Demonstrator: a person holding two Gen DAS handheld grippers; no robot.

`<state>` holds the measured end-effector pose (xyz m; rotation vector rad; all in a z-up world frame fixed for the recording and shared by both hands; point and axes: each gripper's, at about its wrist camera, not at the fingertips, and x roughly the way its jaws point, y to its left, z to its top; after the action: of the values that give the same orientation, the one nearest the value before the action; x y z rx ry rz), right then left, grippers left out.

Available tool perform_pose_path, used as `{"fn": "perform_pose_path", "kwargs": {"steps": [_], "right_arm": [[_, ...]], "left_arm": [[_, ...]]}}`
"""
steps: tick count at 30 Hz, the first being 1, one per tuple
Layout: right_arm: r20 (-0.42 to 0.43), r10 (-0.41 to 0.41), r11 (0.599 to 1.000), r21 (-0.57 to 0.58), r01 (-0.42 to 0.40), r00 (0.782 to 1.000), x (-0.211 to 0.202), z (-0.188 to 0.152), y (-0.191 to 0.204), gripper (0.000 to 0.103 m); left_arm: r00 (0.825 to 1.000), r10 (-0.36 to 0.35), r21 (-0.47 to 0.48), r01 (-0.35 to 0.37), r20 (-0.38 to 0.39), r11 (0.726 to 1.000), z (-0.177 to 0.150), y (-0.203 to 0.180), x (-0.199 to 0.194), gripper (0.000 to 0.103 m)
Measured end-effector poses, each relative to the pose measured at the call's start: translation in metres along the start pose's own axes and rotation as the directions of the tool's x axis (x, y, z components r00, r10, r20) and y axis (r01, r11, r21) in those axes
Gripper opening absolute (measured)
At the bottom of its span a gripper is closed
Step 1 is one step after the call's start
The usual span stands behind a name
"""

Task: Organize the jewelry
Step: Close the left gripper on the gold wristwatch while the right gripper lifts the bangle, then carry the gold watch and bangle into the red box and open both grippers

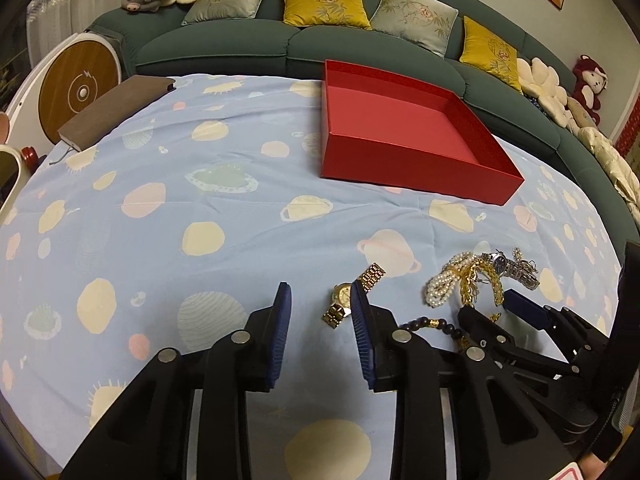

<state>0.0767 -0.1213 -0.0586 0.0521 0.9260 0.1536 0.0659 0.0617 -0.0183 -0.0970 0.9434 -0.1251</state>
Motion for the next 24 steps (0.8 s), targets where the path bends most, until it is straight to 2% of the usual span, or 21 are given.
{"fn": "perform_pose_path", "kwargs": {"steps": [2,6,12,14,18,24], "right_arm": [[0.002,0.004,1.000,-0.010,-0.004,1.000,-0.001,0.000,0.001,0.054],[0.015,0.007,1.000,0.003,-0.007,1.000,-0.005,-0.001,-0.001,0.053],[0.056,0.017,1.000,0.020,-0.018,0.998,-0.027,0.001,-0.009,0.052],[0.061,0.020,0.999,0.027,-0.021,0.998,-0.032,0.002,-0.013,0.052],[0.069,0.017,0.999,0.046,-0.020,0.997,-0.038,0.001,-0.022,0.053],[0.082,0.013,0.998,0.057,-0.018,0.997,-0.045,0.000,-0.028,0.053]], "left_arm": [[1.000,-0.005,0.001,0.005,-0.008,1.000,-0.001,0.001,0.002,0.038],[1.000,-0.018,0.008,0.018,-0.022,1.000,-0.003,-0.003,0.009,0.045],[0.999,0.006,0.060,-0.003,-0.047,0.998,-0.008,-0.019,0.033,0.046],[0.999,0.025,0.082,-0.023,-0.025,0.996,-0.010,-0.022,0.036,0.046],[1.000,0.014,0.089,-0.012,-0.020,0.996,-0.008,-0.025,0.037,0.020],[1.000,-0.014,0.088,0.016,-0.014,0.996,-0.008,-0.029,0.033,0.020]]}}
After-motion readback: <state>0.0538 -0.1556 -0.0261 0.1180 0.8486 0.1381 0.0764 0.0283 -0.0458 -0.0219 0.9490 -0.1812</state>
